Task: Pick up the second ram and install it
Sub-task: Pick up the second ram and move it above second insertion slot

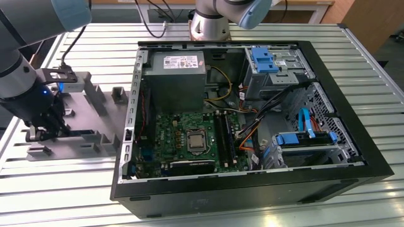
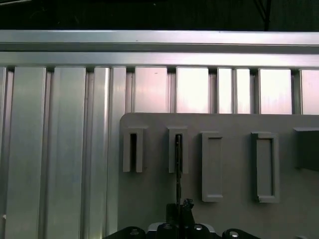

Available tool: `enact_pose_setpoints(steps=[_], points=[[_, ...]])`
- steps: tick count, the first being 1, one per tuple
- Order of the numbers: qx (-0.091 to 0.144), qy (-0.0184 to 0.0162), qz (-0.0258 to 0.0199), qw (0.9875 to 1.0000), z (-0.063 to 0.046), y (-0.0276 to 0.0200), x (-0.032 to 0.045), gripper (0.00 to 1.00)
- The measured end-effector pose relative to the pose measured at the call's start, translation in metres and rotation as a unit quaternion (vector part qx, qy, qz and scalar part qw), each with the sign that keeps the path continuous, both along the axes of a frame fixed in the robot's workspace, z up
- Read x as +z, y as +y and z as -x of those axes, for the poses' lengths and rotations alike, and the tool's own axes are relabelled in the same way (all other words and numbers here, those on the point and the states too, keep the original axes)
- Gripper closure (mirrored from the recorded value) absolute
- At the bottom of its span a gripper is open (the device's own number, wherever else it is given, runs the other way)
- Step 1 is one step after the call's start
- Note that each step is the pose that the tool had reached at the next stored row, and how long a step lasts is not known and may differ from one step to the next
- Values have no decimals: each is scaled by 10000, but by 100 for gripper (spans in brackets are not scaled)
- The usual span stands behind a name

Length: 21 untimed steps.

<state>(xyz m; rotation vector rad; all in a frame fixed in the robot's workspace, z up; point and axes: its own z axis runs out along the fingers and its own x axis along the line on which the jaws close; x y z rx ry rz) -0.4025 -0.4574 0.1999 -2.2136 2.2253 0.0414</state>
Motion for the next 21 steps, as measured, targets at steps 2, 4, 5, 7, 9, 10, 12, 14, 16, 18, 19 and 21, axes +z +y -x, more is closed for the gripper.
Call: enact_pose_setpoints(steps=[2,4,5,7,9,10,12,14,16,18,19,21], points=[[0,0,0,10000,0,0,31,86],[0,0,0,10000,0,0,63,86],[0,0,0,10000,0,0,78,86],[0,0,0,10000,0,0,110,86],[0,0,0,10000,0,0,144,86],[0,0,0,10000,0,0,162,86],[0,0,0,10000,0,0,202,86],[0,0,0,10000,0,0,235,86],[0,0,0,10000,0,0,266,86],[0,0,0,10000,0,0,297,86],[0,0,0,10000,0,0,312,86],[0,0,0,10000,0,0,327,86]])
